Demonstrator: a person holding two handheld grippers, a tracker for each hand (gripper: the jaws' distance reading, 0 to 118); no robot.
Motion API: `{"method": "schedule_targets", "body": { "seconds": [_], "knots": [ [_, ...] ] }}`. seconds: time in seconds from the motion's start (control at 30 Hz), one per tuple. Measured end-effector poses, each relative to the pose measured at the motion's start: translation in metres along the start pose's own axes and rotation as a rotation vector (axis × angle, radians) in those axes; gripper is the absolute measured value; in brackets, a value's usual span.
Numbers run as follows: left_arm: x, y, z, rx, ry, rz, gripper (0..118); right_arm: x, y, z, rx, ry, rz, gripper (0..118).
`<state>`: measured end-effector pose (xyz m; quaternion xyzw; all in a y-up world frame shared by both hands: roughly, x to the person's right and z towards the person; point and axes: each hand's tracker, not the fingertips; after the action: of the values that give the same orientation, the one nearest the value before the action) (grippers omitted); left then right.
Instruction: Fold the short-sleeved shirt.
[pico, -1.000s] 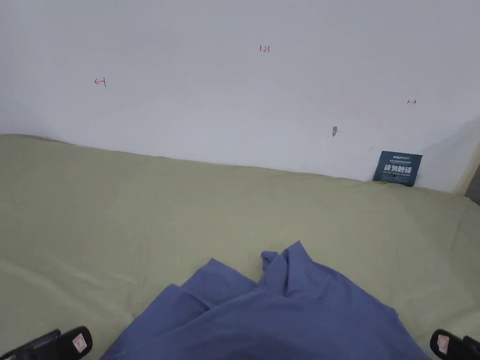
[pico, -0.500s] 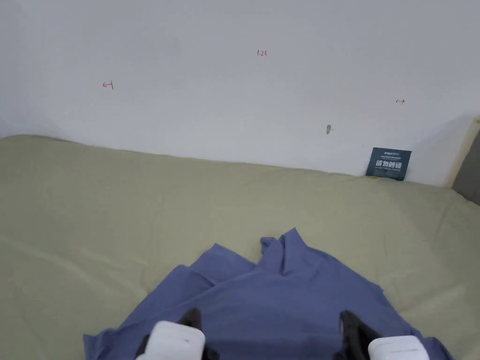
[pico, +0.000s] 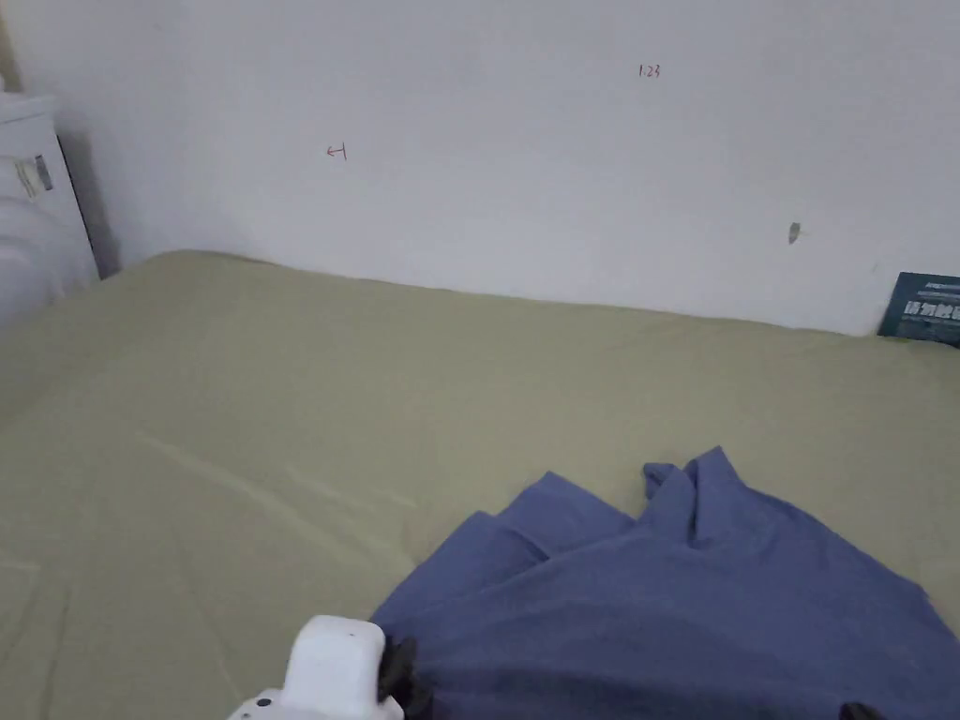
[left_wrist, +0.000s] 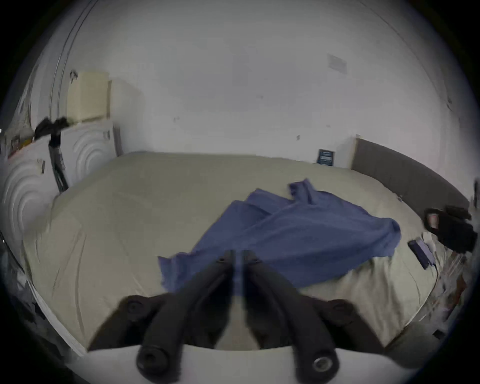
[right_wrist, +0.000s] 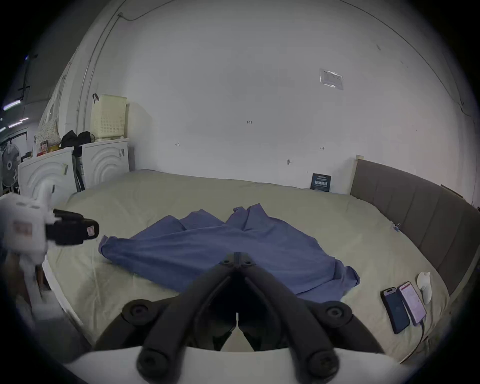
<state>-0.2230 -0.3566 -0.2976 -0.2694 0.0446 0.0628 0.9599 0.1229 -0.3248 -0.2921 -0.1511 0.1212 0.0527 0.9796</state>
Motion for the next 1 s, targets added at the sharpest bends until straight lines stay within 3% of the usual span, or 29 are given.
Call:
{"method": "schedule_targets", "body": {
  "seconds": [0.07, 0.1, 0.13, 0.2, 0.33, 0.43, 0.47, 0.5, 0.53, 0.6, 0.63, 0.73, 0.83, 0.9, 1.0],
  "knots": [
    [-0.027, 0.009, -0.030, -0.088, 0.053, 0.060, 63, 0.009, -0.001, -0.004, 0.001, -0.005, -0.015, 0],
    [-0.039, 0.009, -0.046, -0.139, 0.059, 0.108, 108, 0.014, 0.000, -0.006, -0.001, -0.004, -0.027, 0],
    [-0.050, 0.009, -0.056, -0.095, 0.031, 0.120, 115, 0.016, 0.001, -0.010, -0.008, -0.010, -0.031, 0],
    [-0.057, 0.006, -0.079, -0.138, 0.049, 0.169, 114, 0.023, 0.002, -0.015, -0.010, -0.017, -0.039, 0],
    [-0.050, -0.010, -0.119, -0.331, 0.088, 0.107, 114, 0.048, 0.015, -0.050, -0.037, -0.003, -0.037, 0],
    [-0.038, -0.017, -0.123, -0.346, 0.124, 0.040, 103, 0.078, 0.039, -0.108, -0.084, 0.059, -0.062, 0],
    [-0.035, -0.015, -0.115, -0.300, 0.099, 0.028, 89, 0.089, 0.049, -0.131, -0.097, 0.109, -0.080, 0],
    [-0.038, -0.011, -0.103, -0.242, 0.041, 0.045, 57, 0.100, 0.062, -0.159, -0.128, 0.119, -0.076, 1],
    [-0.046, -0.009, -0.092, -0.215, 0.023, 0.051, 2, 0.111, 0.074, -0.188, -0.159, 0.161, -0.052, 9],
    [-0.045, -0.006, -0.080, -0.165, 0.004, 0.069, 2, 0.134, 0.097, -0.251, -0.255, 0.217, -0.001, 63],
    [-0.044, -0.004, -0.078, -0.196, -0.005, 0.057, 2, 0.144, 0.107, -0.284, -0.340, 0.213, 0.047, 83],
    [-0.040, -0.003, -0.085, -0.188, 0.004, 0.019, 2, 0.166, 0.119, -0.371, -0.421, 0.241, 0.050, 83],
    [-0.042, -0.005, -0.093, -0.202, 0.007, 0.042, 2, 0.171, 0.109, -0.436, -0.616, 0.288, 0.050, 83],
    [-0.044, -0.008, -0.098, -0.223, 0.007, 0.069, 2, 0.163, 0.100, -0.465, -0.652, 0.308, 0.149, 83],
    [-0.046, -0.014, -0.104, -0.235, 0.006, 0.073, 2, 0.146, 0.079, -0.488, -0.749, 0.426, 0.295, 83]
  ]
}}
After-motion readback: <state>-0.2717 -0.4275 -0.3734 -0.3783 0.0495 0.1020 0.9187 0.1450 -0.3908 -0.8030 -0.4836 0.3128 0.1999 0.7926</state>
